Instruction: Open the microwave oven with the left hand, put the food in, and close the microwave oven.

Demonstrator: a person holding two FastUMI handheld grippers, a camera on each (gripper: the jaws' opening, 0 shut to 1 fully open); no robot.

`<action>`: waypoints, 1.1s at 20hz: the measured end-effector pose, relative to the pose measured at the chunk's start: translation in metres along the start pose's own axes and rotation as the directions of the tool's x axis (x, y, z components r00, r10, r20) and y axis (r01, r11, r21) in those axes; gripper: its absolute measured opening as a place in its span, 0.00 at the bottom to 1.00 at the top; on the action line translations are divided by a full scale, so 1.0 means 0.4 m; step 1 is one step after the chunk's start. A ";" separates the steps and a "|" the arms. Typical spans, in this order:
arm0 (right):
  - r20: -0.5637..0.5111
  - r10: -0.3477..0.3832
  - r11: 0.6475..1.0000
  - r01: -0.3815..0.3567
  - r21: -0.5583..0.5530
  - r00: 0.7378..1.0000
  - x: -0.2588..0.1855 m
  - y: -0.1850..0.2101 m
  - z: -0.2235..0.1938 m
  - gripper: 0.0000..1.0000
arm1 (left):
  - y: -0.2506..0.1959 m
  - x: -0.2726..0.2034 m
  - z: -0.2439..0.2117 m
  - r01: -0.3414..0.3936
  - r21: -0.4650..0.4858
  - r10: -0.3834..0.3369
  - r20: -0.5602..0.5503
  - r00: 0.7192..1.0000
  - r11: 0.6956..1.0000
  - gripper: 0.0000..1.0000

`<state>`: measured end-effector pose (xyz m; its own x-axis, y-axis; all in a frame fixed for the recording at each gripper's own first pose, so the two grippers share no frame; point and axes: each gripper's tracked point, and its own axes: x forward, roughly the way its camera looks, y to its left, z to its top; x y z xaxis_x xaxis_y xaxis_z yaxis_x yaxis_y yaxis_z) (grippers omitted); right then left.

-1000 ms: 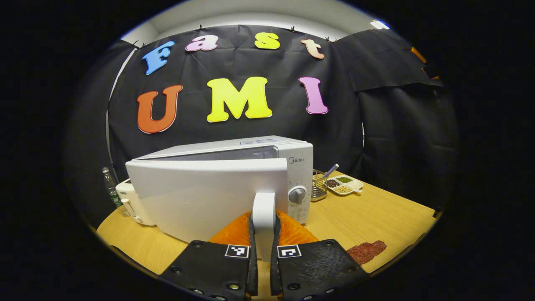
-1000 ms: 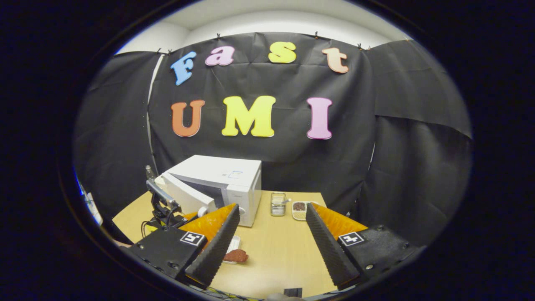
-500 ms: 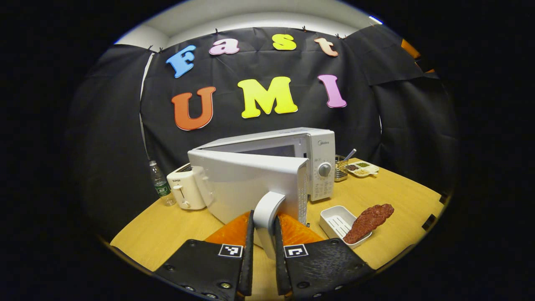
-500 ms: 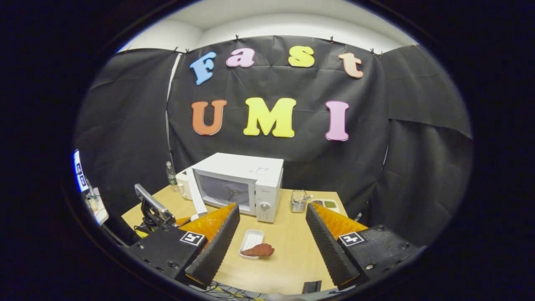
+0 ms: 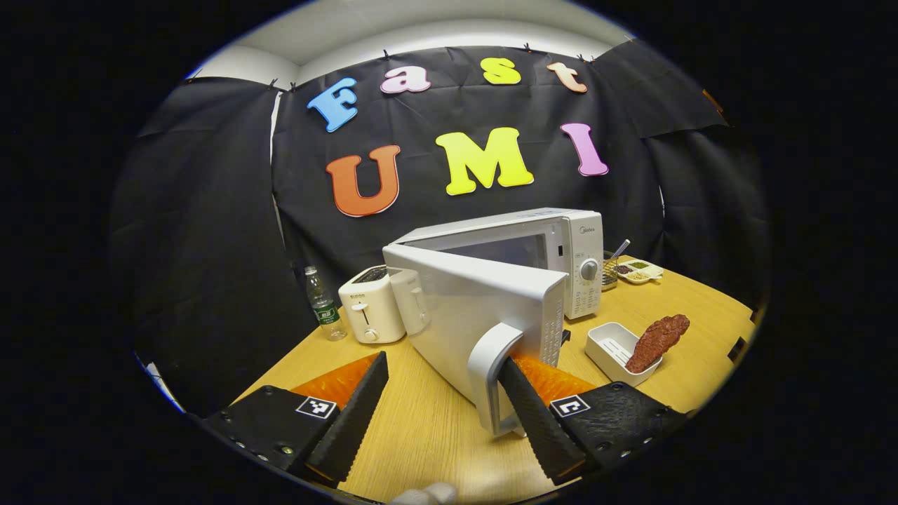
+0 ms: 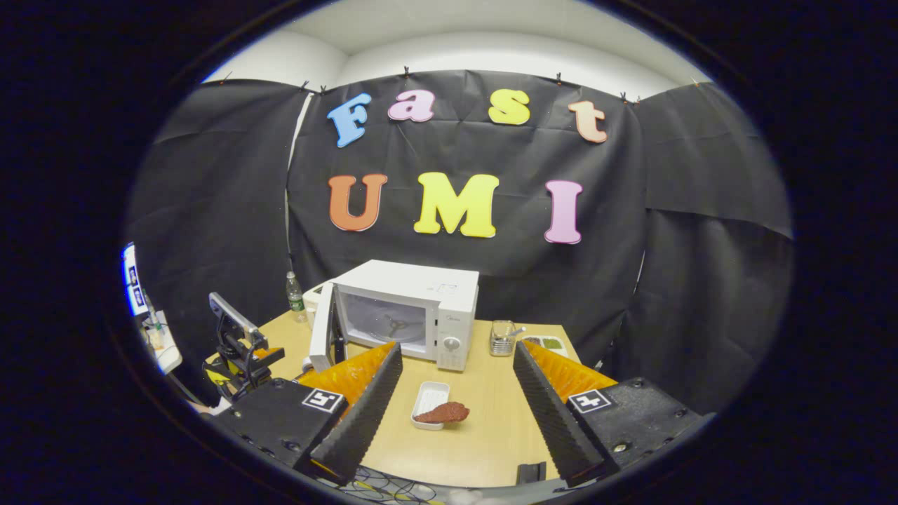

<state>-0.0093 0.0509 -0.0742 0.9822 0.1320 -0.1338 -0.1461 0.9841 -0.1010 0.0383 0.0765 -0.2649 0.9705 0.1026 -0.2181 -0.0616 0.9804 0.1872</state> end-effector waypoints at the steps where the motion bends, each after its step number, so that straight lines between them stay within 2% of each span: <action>1: -0.004 0.005 1.000 -0.005 0.001 1.000 0.000 0.005 -0.005 1.00 | 0.023 -0.009 -0.007 -0.008 0.000 0.008 -0.007 1.000 1.000 0.95; 3: -0.013 0.017 1.000 -0.016 0.007 1.000 0.003 0.017 -0.019 1.00 | 0.067 -0.029 -0.019 -0.036 0.004 0.036 -0.020 0.999 0.999 0.95; 4: -0.019 0.021 1.000 -0.021 0.008 1.000 0.005 0.021 -0.025 0.95 | 0.090 -0.038 -0.027 -0.048 0.006 0.048 -0.027 0.998 0.999 0.95; 5: -0.023 0.026 1.000 -0.026 0.009 0.999 0.009 0.025 -0.030 1.00 | 0.114 -0.046 -0.033 -0.060 0.006 0.060 -0.035 0.998 0.998 0.95; 6: -0.027 0.032 0.999 -0.031 0.011 0.999 0.015 0.029 -0.038 0.95 | 0.140 -0.057 -0.042 -0.071 0.007 0.071 -0.042 0.997 0.997 0.95; 7: -0.029 0.038 0.999 -0.038 0.015 0.999 0.021 0.032 -0.045 1.00 | 0.164 -0.066 -0.051 -0.084 0.007 0.084 -0.049 0.995 0.996 0.95; 8: -0.031 0.039 0.999 -0.039 0.021 0.999 0.030 0.032 -0.054 0.95 | 0.189 -0.073 -0.058 -0.098 0.007 0.098 -0.056 0.994 0.995 0.95; 9: -0.039 0.042 0.999 -0.041 0.028 0.998 0.039 0.030 -0.066 1.00 | 0.213 -0.078 -0.064 -0.113 0.007 0.113 -0.064 0.992 0.994 0.95; 10: -0.053 0.043 0.998 -0.041 0.037 0.998 0.052 0.028 -0.088 1.00 | 0.243 -0.081 -0.071 -0.134 0.010 0.135 -0.075 0.988 0.991 0.95; 11: -0.068 0.047 0.998 -0.044 0.051 0.997 0.064 0.025 -0.108 0.95 | 0.271 -0.085 -0.077 -0.159 0.016 0.160 -0.084 0.984 0.987 0.95; 12: -0.081 0.054 0.997 -0.049 0.062 0.995 0.081 0.023 -0.127 1.00 | 0.303 -0.097 -0.086 -0.186 0.019 0.187 -0.092 0.978 0.982 0.95; 15: -0.139 0.063 0.996 -0.054 0.068 0.988 0.144 -0.003 -0.218 1.00 | 0.361 -0.137 -0.089 -0.225 -0.013 0.223 -0.106 0.969 0.974 0.95; 17: -0.203 0.095 0.990 -0.071 0.121 0.974 0.192 -0.018 -0.296 1.00 | 0.380 -0.164 -0.087 -0.249 -0.013 0.245 -0.113 0.963 0.969 0.95; 18: -0.223 0.121 0.984 -0.087 0.158 0.967 0.220 -0.022 -0.326 0.95 | 0.386 -0.180 -0.084 -0.258 -0.011 0.255 -0.114 0.960 0.966 0.95; 19: -0.262 0.151 0.974 -0.099 0.204 0.953 0.248 -0.027 -0.367 1.00 | 0.383 -0.193 -0.080 -0.257 -0.014 0.254 -0.122 0.960 0.966 0.95; 22: -0.345 0.221 0.941 -0.106 0.322 0.912 0.347 -0.054 -0.479 1.00 | 0.349 -0.237 -0.050 -0.261 -0.009 0.258 -0.125 0.958 0.965 0.95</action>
<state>0.1074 0.0253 -0.2796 0.8226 0.2970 -0.4849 -0.2037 0.9501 0.2363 -0.0670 0.2072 -0.2370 0.8849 0.3723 -0.2799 -0.3150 0.9210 0.2292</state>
